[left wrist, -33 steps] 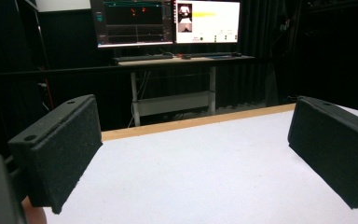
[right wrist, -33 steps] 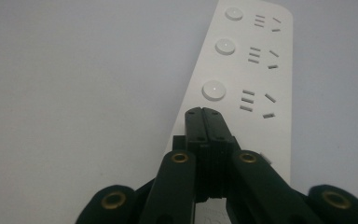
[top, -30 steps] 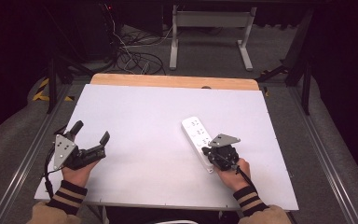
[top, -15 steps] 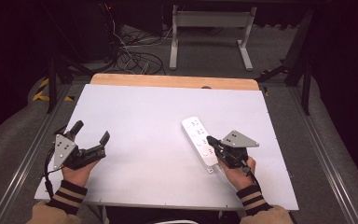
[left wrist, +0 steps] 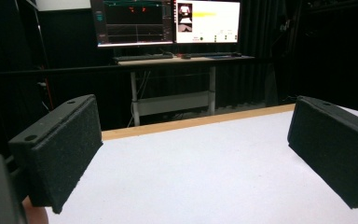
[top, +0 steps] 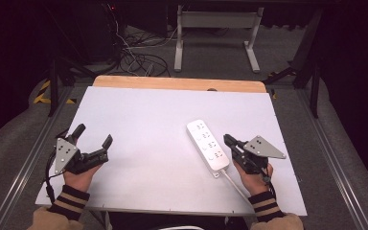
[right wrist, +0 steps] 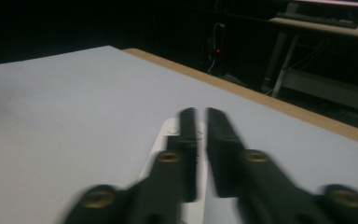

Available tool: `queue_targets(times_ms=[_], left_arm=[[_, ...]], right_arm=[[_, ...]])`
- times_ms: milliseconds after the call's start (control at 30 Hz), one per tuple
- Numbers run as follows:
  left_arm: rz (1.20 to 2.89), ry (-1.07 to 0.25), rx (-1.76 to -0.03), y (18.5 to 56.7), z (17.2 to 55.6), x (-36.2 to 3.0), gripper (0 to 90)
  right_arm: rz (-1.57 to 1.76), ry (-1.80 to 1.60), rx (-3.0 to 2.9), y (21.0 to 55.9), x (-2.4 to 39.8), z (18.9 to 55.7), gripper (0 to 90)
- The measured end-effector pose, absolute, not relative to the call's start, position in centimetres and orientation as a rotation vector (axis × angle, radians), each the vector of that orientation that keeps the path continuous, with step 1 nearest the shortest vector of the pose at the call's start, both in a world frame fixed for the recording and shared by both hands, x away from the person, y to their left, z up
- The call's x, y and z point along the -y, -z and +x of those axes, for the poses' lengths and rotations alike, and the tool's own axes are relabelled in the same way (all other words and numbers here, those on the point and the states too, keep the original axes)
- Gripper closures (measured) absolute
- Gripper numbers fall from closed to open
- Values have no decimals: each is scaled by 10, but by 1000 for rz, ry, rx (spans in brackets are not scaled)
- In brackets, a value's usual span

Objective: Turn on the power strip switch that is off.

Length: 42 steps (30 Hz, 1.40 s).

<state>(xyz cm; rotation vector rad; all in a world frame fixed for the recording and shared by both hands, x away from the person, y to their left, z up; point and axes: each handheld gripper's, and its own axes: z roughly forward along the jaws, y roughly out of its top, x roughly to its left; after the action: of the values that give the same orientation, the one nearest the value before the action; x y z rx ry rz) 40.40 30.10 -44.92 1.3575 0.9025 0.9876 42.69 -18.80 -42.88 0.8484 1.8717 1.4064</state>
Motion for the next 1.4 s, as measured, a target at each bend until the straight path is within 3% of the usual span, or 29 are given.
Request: queue_targets(times_ms=[100,300,533,900,1400], left_arm=[[1357,-986,-905,449,404,-301,33],[1356,-986,-906,449,404,-301,33],[1356,-983,-907,449,404,-300,33],[1361,-982,-903,449,405,-300,32],[1359,-979,-901,449,405,-300,32]], right_arm=[[867,-1401,-1846,429,191,427,550],[894,-1399,-1781,428,197,426,346],[926,-1416,-1646,425,210,423,0],[963,-1451,-1481,428,233,419,0],[966,-1437,-1468,429,235,418,0]])
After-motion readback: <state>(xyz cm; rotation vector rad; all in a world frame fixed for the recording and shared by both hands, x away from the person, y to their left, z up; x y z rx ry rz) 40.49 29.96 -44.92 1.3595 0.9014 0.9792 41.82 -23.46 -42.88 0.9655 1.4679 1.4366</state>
